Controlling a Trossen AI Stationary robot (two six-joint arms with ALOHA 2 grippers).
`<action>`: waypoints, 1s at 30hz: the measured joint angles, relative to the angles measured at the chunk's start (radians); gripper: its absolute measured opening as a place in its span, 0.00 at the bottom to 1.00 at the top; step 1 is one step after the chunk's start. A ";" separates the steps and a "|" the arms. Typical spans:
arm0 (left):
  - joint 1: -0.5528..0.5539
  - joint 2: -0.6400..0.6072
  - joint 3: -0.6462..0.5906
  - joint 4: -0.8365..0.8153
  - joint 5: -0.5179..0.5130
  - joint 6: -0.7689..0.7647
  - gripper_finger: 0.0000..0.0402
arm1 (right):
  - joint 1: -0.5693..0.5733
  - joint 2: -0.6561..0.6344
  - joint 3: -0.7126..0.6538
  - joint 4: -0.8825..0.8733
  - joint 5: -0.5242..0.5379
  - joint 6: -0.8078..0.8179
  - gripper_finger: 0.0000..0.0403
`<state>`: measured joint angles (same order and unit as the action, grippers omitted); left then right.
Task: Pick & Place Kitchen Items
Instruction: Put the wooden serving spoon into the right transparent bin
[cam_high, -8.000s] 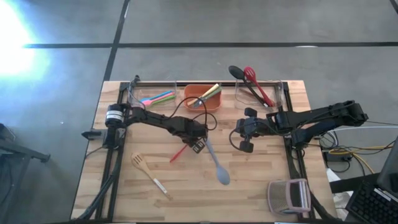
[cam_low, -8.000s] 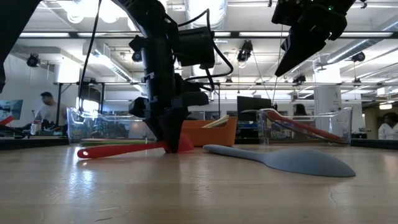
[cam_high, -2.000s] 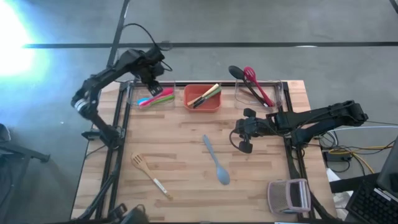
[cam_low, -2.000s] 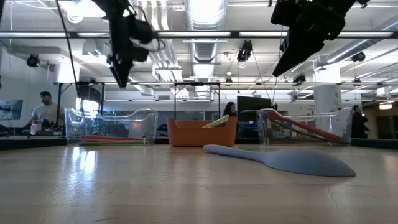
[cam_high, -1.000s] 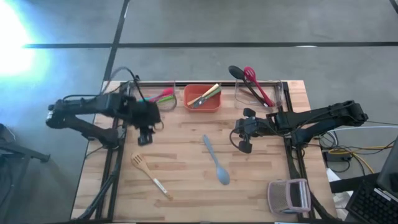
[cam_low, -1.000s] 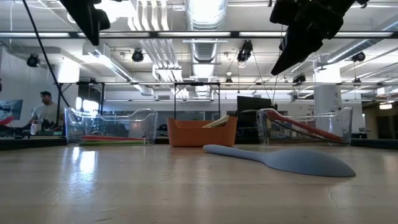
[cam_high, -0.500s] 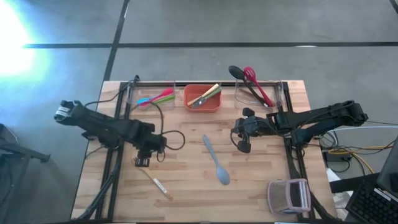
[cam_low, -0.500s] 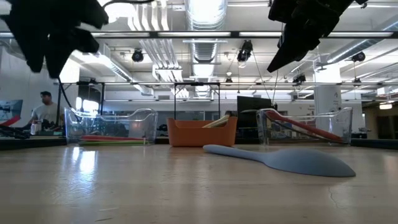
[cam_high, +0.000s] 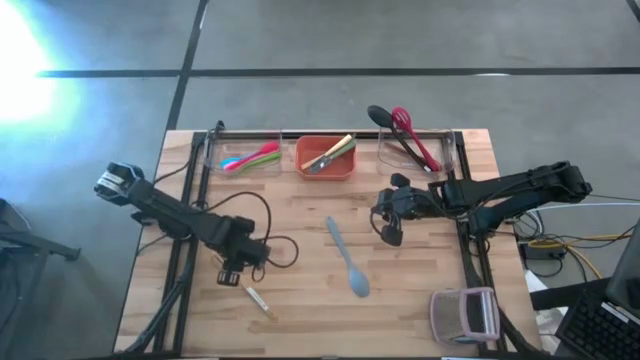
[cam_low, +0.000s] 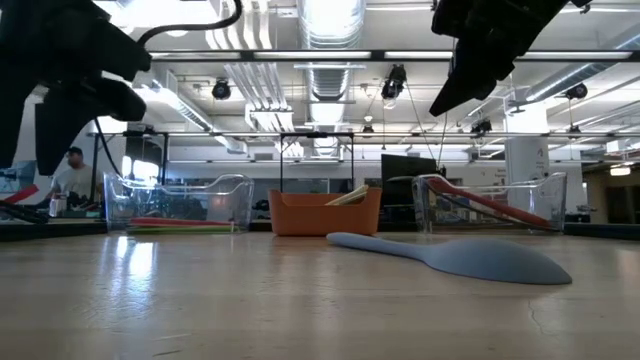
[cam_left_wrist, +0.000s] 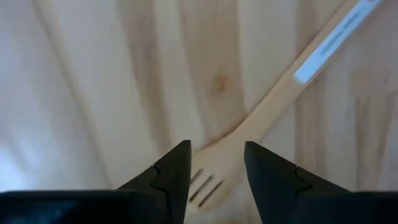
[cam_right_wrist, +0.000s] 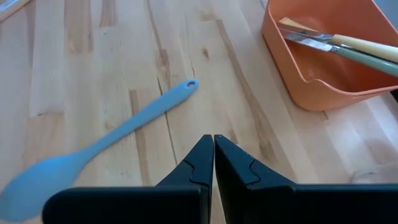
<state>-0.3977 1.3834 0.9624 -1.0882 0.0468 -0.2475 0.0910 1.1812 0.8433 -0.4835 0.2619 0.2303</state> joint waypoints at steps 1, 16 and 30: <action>-0.009 0.000 -0.009 0.027 0.006 0.000 0.38 | 0.000 0.000 0.000 0.000 0.000 0.005 0.02; -0.122 0.000 -0.151 0.232 0.093 -0.023 0.38 | 0.000 0.000 0.000 0.000 0.000 0.053 0.02; -0.127 -0.004 -0.327 0.423 0.092 0.015 0.38 | 0.000 0.000 0.000 0.002 0.000 0.059 0.02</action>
<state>-0.5247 1.3796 0.6352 -0.6655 0.1390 -0.2324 0.0914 1.1812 0.8433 -0.4820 0.2619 0.2890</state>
